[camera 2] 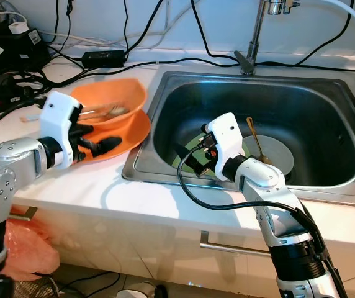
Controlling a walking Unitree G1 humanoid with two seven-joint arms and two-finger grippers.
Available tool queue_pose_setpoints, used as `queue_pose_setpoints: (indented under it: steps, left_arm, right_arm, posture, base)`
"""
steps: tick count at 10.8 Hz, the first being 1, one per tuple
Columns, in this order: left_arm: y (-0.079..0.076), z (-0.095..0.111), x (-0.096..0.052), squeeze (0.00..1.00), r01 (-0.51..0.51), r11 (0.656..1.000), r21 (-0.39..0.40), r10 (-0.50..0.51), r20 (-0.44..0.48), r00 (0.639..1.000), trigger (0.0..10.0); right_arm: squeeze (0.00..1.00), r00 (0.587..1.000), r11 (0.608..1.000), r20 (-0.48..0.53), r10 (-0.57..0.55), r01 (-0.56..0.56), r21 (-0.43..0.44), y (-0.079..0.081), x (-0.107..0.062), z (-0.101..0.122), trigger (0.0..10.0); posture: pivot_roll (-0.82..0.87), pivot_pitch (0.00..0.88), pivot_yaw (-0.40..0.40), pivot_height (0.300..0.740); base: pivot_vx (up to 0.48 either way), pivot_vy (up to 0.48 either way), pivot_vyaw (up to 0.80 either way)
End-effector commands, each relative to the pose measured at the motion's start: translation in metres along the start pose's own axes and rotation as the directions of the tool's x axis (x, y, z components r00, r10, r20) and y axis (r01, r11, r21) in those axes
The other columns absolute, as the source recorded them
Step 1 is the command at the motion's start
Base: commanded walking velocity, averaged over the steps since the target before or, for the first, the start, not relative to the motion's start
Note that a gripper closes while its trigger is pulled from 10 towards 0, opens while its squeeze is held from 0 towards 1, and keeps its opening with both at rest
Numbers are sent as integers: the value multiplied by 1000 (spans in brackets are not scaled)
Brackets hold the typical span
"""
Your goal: Kitchen organization
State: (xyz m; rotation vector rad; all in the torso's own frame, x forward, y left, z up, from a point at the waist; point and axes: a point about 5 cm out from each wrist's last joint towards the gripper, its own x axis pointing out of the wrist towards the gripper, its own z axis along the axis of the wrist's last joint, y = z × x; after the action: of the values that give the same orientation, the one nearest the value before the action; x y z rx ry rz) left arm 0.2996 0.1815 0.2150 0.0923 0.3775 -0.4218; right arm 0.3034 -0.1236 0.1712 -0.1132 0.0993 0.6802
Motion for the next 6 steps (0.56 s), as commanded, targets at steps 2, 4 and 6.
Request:
queue_pose_setpoints:
  steps: [2,4,6]
  left_arm:
    - [-2,3,-2,0,9,1000,6,-9,24,1000,10000]
    - [-17,11,-2,0,105,994,41,-107,60,992,10000]
    - [-32,24,-1,0,168,983,80,-178,151,972,10000]
  right_arm:
    - [0,1000,1000,24,-13,13,-11,-3,1,5,10000]
    - [0,1000,1000,24,-13,13,-12,-4,2,5,10000]
    - [0,1000,1000,26,-12,12,-12,-4,3,6,10000]
  posture:
    - [230,18,74,740]
    - [228,14,70,740]
    - [223,12,68,740]
  base:
    - [0,0,0]
    - [0,0,0]
    - [0,0,0]
